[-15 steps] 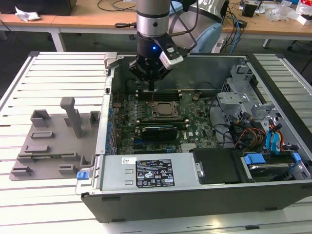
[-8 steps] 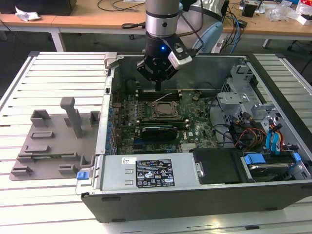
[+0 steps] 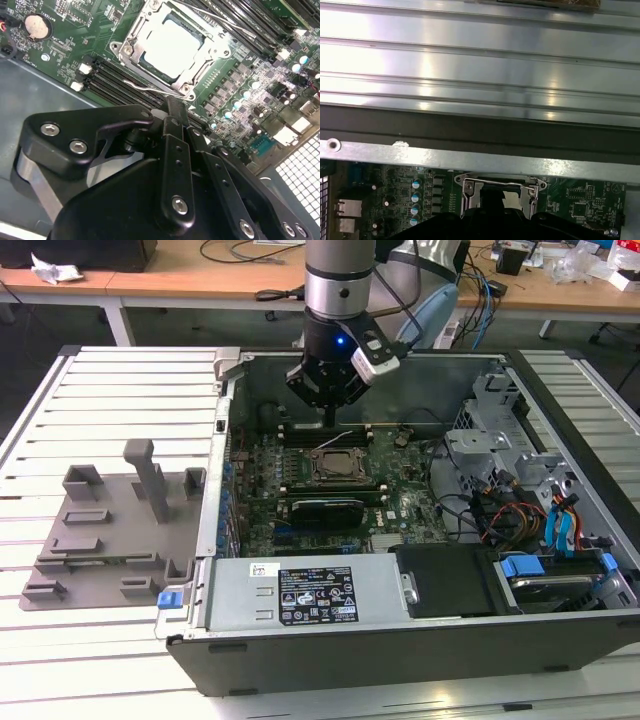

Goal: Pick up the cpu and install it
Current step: 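Install the first cpu locking lever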

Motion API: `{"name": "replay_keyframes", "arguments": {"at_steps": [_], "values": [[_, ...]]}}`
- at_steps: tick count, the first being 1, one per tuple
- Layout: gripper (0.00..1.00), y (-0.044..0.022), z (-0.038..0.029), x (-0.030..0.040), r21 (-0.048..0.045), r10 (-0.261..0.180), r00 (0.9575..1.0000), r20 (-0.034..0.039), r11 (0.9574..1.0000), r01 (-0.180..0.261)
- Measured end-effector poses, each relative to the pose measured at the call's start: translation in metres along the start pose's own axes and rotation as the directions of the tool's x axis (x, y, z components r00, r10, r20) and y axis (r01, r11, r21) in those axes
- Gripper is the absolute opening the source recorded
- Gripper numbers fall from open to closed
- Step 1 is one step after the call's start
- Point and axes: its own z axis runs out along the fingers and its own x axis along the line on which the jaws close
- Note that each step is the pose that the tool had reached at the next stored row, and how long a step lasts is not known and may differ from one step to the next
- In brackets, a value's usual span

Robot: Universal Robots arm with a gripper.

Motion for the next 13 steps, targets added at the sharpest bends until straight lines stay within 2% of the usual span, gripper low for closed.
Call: {"name": "replay_keyframes", "arguments": {"at_steps": [6,13], "values": [[0.11,0.0000,0.0004,-0.0003,-0.0003,0.000,1.0000,0.0001,1.0000,0.000],[0.11,0.0004,0.0091,-0.0002,-0.0002,0.000,1.0000,-0.0004,1.0000,0.000]]}}
